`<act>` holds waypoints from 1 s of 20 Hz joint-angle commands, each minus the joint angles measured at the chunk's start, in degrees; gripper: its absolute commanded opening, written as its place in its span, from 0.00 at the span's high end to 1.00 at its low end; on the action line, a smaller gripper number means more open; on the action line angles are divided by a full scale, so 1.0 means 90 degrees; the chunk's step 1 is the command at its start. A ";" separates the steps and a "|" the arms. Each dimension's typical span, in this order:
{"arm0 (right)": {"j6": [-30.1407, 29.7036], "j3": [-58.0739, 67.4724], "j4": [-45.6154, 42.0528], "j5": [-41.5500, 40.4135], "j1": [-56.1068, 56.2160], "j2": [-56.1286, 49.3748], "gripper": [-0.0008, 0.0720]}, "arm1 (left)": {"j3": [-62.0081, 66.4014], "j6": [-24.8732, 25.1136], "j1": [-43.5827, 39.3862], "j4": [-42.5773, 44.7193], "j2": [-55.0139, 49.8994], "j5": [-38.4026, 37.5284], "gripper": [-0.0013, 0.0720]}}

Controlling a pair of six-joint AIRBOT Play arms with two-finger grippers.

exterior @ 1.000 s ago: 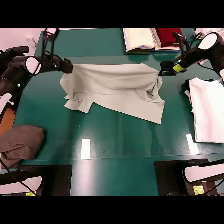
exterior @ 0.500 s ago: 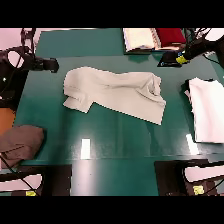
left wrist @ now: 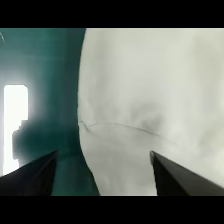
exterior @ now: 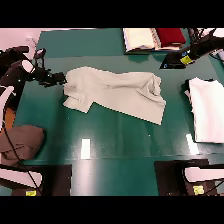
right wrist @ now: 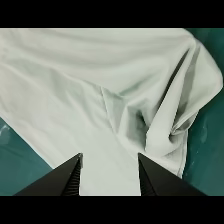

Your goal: Fold the shirts.

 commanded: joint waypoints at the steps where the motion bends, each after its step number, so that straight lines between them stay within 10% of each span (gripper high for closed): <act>1: -0.0005 0.0007 0.0010 0.0175 0.0002 0.0027 0.43 | -0.0002 0.0202 0.0308 -0.0935 -0.0357 0.0163 0.05; 20: 0.0051 0.0007 0.0051 0.0211 0.0328 0.0027 0.43 | -0.0002 0.0634 -0.0097 -0.1231 -0.0665 0.0284 0.15</act>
